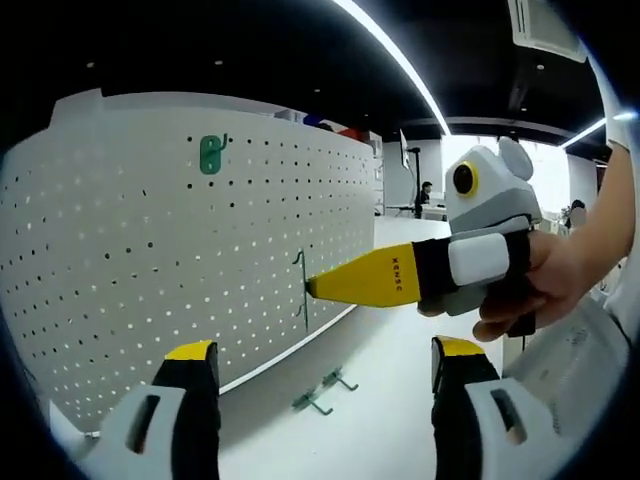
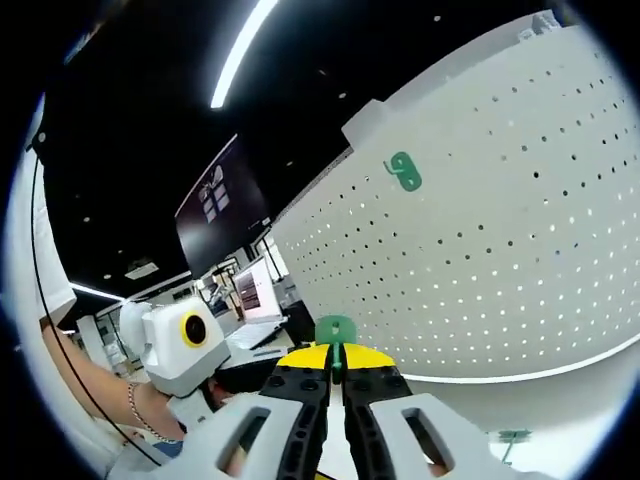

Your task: Insert the hook assembly into the mounting plate slot until the hook locks in place.

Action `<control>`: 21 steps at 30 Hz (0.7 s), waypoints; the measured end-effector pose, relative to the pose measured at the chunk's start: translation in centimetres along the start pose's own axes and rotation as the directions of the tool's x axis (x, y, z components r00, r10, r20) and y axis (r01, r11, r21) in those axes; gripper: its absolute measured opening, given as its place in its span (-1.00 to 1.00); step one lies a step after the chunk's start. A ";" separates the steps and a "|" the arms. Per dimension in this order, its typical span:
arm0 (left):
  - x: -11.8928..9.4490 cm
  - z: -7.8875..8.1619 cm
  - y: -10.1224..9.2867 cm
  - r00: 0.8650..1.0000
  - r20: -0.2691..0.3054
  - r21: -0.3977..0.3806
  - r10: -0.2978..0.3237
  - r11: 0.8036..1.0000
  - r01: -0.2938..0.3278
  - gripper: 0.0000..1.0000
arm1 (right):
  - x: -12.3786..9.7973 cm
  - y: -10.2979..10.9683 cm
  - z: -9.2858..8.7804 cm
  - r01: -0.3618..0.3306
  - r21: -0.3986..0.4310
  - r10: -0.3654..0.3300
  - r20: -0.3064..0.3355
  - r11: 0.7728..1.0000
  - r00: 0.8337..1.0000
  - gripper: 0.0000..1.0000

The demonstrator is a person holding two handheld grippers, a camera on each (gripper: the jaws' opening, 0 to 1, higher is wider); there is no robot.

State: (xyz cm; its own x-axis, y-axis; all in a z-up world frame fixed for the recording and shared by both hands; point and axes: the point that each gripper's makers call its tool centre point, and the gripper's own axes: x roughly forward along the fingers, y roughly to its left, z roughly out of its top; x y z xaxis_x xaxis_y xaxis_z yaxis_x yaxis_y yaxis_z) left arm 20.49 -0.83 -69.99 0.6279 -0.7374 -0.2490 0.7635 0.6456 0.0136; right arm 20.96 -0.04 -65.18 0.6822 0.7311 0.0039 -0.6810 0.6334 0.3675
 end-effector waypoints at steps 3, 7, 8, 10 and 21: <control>0.0 -0.1 0.0 1.000 -0.004 0.003 0.002 1.000 -0.002 0.79 | -0.1 -0.5 0.4 0.055 -0.095 -0.056 -0.009 0.994 0.998 -0.98; 0.0 -0.1 0.1 1.000 -0.002 -0.001 0.005 1.000 -0.005 0.79 | -0.5 -2.1 1.0 0.180 -0.267 -0.192 -0.020 0.947 0.981 -0.98; 0.0 -0.1 0.1 1.000 -0.003 0.001 0.006 1.000 -0.006 0.79 | -0.6 -2.4 1.1 0.201 -0.312 -0.220 -0.026 0.929 0.975 -0.98; 0.0 -0.2 0.0 1.000 -0.005 -0.003 0.004 1.000 -0.004 0.78 | -0.6 -2.5 1.2 0.205 -0.310 -0.220 -0.014 0.928 0.975 -0.98; -0.1 -0.3 0.1 1.000 -0.007 -0.004 0.011 1.000 -0.011 0.77 | -0.7 -3.6 1.4 0.229 -0.298 -0.248 -0.025 0.927 0.969 -0.98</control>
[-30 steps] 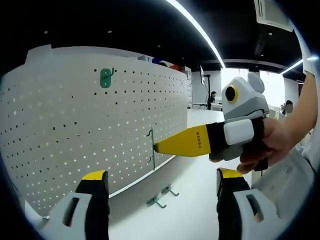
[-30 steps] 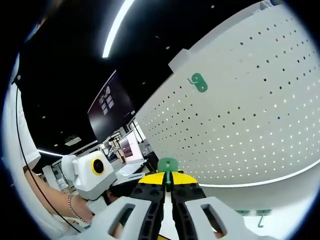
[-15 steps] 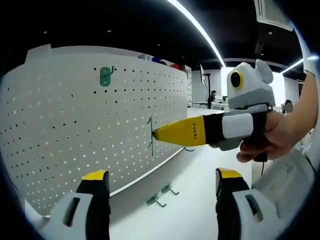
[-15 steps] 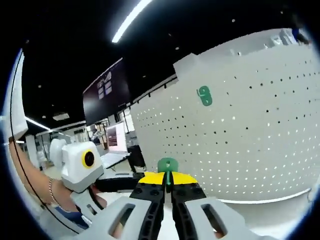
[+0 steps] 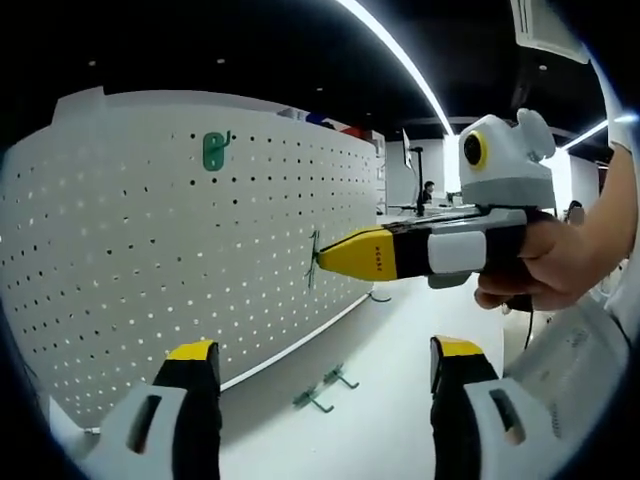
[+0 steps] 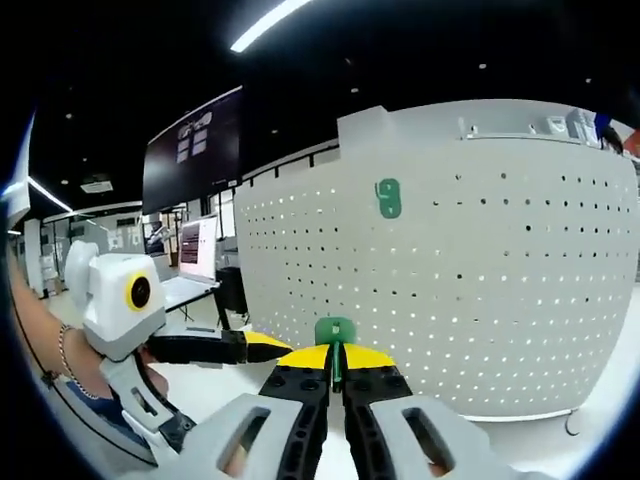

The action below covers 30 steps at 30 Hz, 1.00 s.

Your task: Insert the hook assembly into the mounting plate slot until the hook locks in place.

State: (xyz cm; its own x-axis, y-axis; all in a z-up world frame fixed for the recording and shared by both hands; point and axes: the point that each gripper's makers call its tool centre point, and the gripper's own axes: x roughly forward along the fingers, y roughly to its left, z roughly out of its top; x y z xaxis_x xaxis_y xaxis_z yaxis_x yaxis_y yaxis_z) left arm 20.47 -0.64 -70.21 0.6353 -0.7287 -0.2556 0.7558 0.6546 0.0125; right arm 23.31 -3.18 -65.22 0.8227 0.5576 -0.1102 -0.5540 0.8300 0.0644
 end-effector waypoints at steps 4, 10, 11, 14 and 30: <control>-0.1 -0.1 -0.1 1.000 -0.002 -0.003 -0.001 1.000 0.001 0.76 | 0.2 -0.6 0.5 0.011 0.006 -0.011 0.003 1.000 1.000 -0.98; -0.3 -0.4 0.1 1.000 -0.004 -0.009 0.006 1.000 -0.006 0.76 | 0.8 -2.0 1.4 0.040 0.016 -0.040 -0.004 0.999 0.999 -0.98; -0.4 -0.4 0.2 1.000 -0.004 -0.010 0.007 1.000 -0.007 0.76 | 0.9 -2.3 1.6 0.047 0.014 -0.046 -0.006 0.999 0.999 -0.98; -0.6 -0.5 0.3 1.000 -0.005 -0.014 0.011 1.000 -0.011 0.76 | 1.2 -2.8 1.9 0.056 0.008 -0.056 -0.014 0.998 0.998 -0.99; -1.3 -1.0 0.6 1.000 -0.001 -0.028 0.025 0.999 -0.025 0.76 | 2.5 -6.1 3.8 0.111 -0.009 -0.111 -0.053 0.994 0.992 -0.99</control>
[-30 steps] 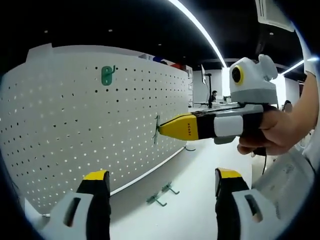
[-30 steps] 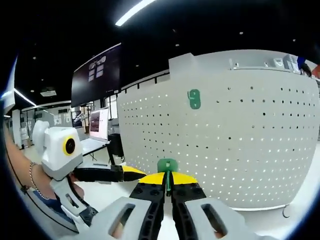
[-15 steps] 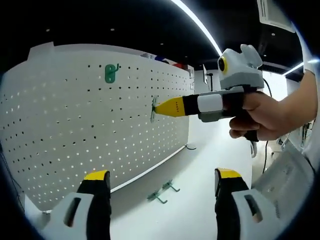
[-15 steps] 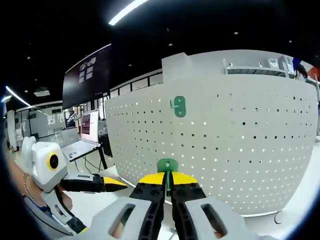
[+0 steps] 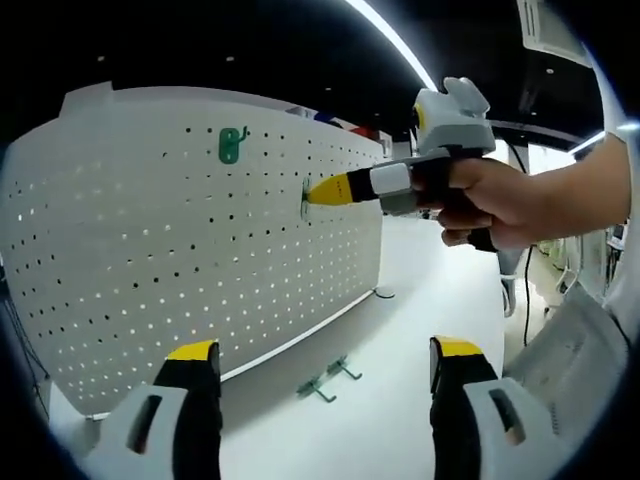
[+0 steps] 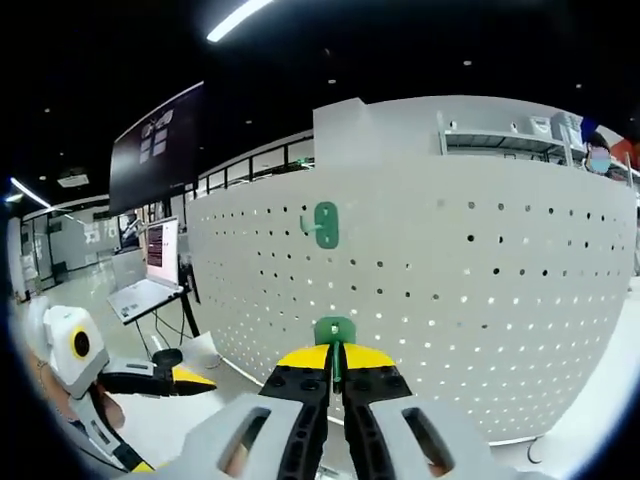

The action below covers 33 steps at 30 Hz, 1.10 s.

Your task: Insert the hook assembly into the mounting plate slot until the hook locks in place.

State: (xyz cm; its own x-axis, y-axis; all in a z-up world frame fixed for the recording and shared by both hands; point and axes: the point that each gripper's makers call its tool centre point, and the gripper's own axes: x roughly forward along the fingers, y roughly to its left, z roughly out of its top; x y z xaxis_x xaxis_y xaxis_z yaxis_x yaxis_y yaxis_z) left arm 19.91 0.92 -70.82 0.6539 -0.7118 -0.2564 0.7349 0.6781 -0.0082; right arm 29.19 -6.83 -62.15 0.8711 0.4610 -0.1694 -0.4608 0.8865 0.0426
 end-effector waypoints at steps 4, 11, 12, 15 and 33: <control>-0.3 -0.2 0.1 1.000 -0.001 -0.003 0.003 1.000 -0.003 0.76 | 0.4 -0.6 0.7 0.010 -0.010 -0.010 -0.001 1.000 1.000 -0.99; -0.7 -0.6 0.2 1.000 -0.001 -0.013 0.009 1.000 -0.009 0.76 | 1.1 -1.2 1.9 0.006 -0.038 -0.006 -0.005 0.999 1.000 -0.99; -0.8 -0.6 0.2 1.000 -0.001 -0.015 0.011 1.000 -0.011 0.75 | 1.3 -1.3 2.1 0.005 -0.048 -0.006 -0.007 0.999 1.000 -0.99; -0.9 -0.7 0.1 1.000 -0.002 -0.017 0.012 1.000 -0.012 0.76 | 1.6 -1.6 2.5 0.005 -0.054 -0.006 -0.009 0.999 1.000 -0.99; -1.8 -1.5 0.1 1.000 -0.009 -0.028 0.024 0.999 -0.024 0.76 | 3.1 -2.5 5.6 0.020 -0.103 -0.019 0.007 0.995 1.000 -0.99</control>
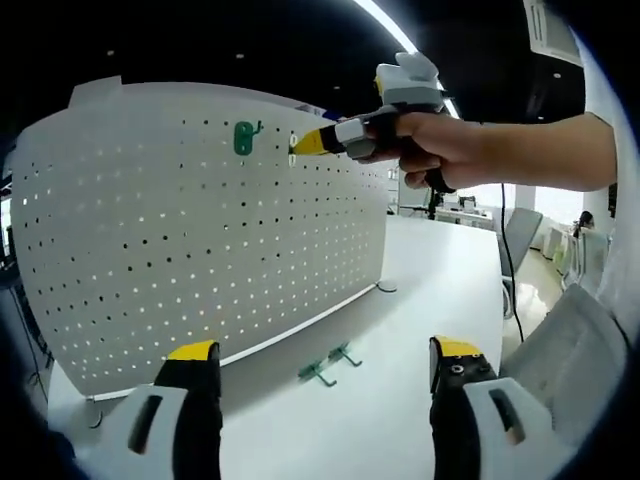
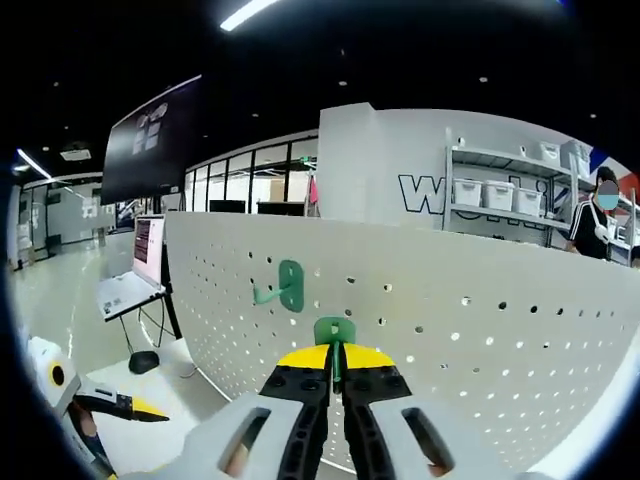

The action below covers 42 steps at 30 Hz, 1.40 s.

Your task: Insert the hook assembly into the mounting plate slot until the hook locks in place.

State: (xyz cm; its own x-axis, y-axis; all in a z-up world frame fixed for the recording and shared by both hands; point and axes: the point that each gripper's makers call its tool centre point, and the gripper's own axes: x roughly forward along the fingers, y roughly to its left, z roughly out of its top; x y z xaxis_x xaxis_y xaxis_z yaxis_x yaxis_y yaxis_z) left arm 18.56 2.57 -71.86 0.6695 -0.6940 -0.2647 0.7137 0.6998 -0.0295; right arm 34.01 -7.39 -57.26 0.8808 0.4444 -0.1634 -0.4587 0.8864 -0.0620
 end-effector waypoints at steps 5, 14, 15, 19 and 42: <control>-0.2 -0.2 0.0 1.000 -0.001 -0.003 0.005 1.000 -0.005 0.75 | 0.5 -0.5 0.8 0.013 -0.020 -0.013 0.009 1.000 1.000 -0.99; -0.3 -0.4 -0.1 1.000 -0.006 -0.011 0.006 1.000 -0.006 0.73 | 1.3 -0.9 2.0 0.020 -0.041 -0.019 0.024 0.999 1.000 -0.99; -0.3 -0.4 -0.1 1.000 -0.004 -0.013 0.005 1.000 -0.005 0.73 | 1.4 -0.9 2.1 0.020 -0.041 -0.019 0.024 0.999 1.000 -0.99; -0.3 -0.3 0.0 1.000 -0.001 -0.016 0.008 1.000 -0.008 0.72 | 1.5 -0.9 2.2 0.020 -0.041 -0.019 0.027 0.999 0.999 -0.99; -1.0 -0.7 -0.2 1.000 0.001 -0.030 0.011 0.999 -0.011 0.70 | 2.0 -1.0 2.4 0.214 0.019 -0.215 0.064 0.977 0.974 -0.98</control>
State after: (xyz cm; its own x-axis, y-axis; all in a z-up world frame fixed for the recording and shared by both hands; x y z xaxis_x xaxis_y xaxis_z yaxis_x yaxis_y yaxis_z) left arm 17.64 3.22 -72.27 0.6776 -0.6864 -0.2640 0.6998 0.7122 -0.0553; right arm 36.54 -7.08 -55.13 0.9645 0.2507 -0.0827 -0.2570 0.9634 -0.0765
